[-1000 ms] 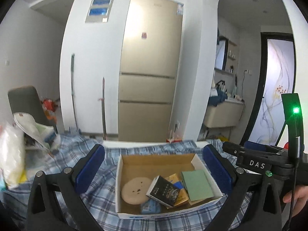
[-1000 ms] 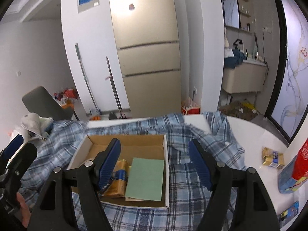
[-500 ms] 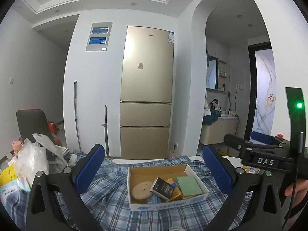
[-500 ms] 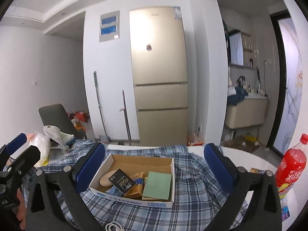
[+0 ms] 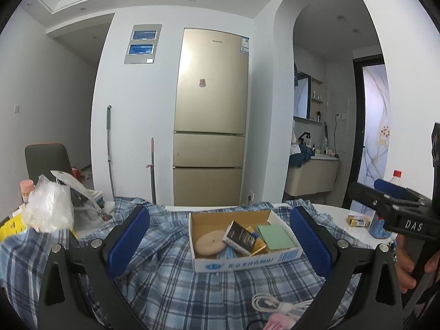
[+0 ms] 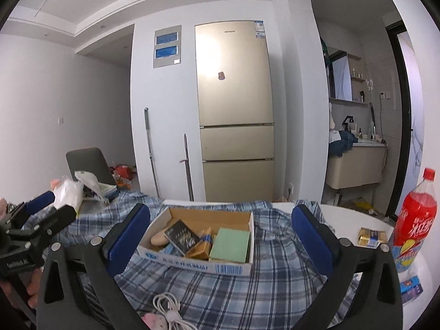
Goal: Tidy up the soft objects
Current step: 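Withdraw both tools from the box and move toward the cable and plush, then grasp the pink bunny plush with the left tool while the right tool grasps the white cable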
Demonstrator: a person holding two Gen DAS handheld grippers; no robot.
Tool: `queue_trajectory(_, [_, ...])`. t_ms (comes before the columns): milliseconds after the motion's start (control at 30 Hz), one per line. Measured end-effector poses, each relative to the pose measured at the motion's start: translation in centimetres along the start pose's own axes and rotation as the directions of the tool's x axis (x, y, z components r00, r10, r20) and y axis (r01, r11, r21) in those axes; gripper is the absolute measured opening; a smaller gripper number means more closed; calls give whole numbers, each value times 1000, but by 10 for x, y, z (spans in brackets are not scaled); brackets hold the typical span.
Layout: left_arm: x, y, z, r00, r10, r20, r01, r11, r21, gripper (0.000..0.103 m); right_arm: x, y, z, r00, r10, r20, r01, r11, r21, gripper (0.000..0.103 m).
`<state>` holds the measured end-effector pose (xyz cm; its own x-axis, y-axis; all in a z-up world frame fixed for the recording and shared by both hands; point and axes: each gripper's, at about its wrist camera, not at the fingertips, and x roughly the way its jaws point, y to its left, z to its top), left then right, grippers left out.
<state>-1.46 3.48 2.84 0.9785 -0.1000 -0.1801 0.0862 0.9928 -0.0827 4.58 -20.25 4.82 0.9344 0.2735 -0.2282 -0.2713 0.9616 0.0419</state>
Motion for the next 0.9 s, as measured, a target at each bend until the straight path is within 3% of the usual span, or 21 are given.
queue_trajectory(200, [4,-1,-22,1000,16,3,-16,1000,7,103,7,0,-28,1000,11,-25,-11,1000,-3,103])
queue_trajectory(267, [10,-1,-32,999,30,-30,-30,1000,7,103,9,0,-37,999,15,-34,-15,1000,-12,103])
queue_trajectory(400, [12,1,-32,999,20,-40,-20,1000,0,103,16,6,-51,997,30,-76,-33,998,-50,103])
queue_trajectory(767, [15,2,-34,998,2,-69,-2,1000,-3,103,20,8,-54,994,40,-106,-45,998,-47,103])
queue_trajectory(900, [23,2,-36,991,-10,-135,10,1000,0,103,23,7,-54,989,54,-135,-60,997,-40,103])
